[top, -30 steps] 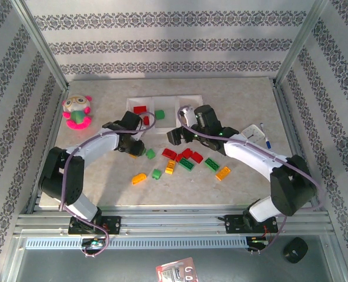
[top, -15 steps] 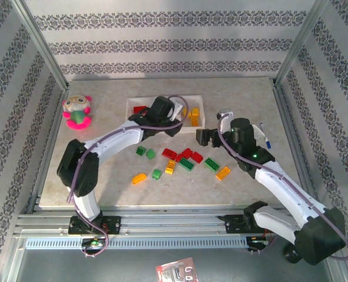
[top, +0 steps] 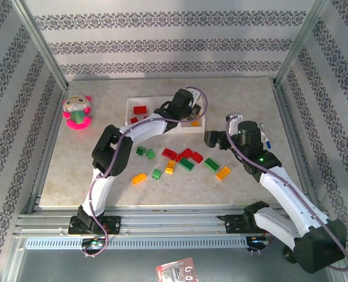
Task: Sort the legos into containers by color
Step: Place the lego in the container, then pick up the lego from the middle-left of the table.
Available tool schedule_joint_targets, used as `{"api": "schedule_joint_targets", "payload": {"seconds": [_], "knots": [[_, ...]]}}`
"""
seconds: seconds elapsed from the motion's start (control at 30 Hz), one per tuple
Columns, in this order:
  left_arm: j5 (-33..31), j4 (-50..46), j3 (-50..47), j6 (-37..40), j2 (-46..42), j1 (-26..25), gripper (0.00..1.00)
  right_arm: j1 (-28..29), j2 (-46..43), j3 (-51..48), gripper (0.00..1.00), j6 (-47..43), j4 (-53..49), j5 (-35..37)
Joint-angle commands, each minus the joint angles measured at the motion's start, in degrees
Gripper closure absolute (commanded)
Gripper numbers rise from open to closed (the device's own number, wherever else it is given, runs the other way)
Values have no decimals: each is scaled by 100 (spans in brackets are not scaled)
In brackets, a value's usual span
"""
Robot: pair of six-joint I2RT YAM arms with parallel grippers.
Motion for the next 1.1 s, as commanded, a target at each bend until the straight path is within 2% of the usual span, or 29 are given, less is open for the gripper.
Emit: {"api": "schedule_joint_targets", "payload": {"seconds": [0.0, 0.1, 0.17, 0.3, 0.4, 0.5, 0.63, 0.77, 1.07], "knots": [[-239, 409, 369, -37, 297, 89, 83, -64, -95, 193, 2, -87, -177, -89], [-197, 400, 598, -41, 536, 129, 83, -72, -209, 94, 2, -3, -197, -23], [-117, 348, 753, -12, 619, 129, 76, -72, -271, 20, 2, 54, -213, 6], [9, 200, 953, 33, 564, 125, 42, -81, -309, -37, 2, 50, -235, 8], [5, 71, 852, 131, 322, 125, 26, -85, -262, 2, 2, -5, -232, 1], [53, 51, 495, 208, -80, 127, 16, -90, -181, 80, 2, -81, -223, -64], [47, 38, -293, 131, -804, 131, 8, -88, -54, 177, 2, -185, -204, -188], [-132, -4, -1370, -157, -1695, 107, 5, -86, 88, 261, 2, -290, -174, -324], [-887, -1154, -3006, -1072, -3355, -210, 0, -81, 488, 467, 2, -491, -2, -656]]}}
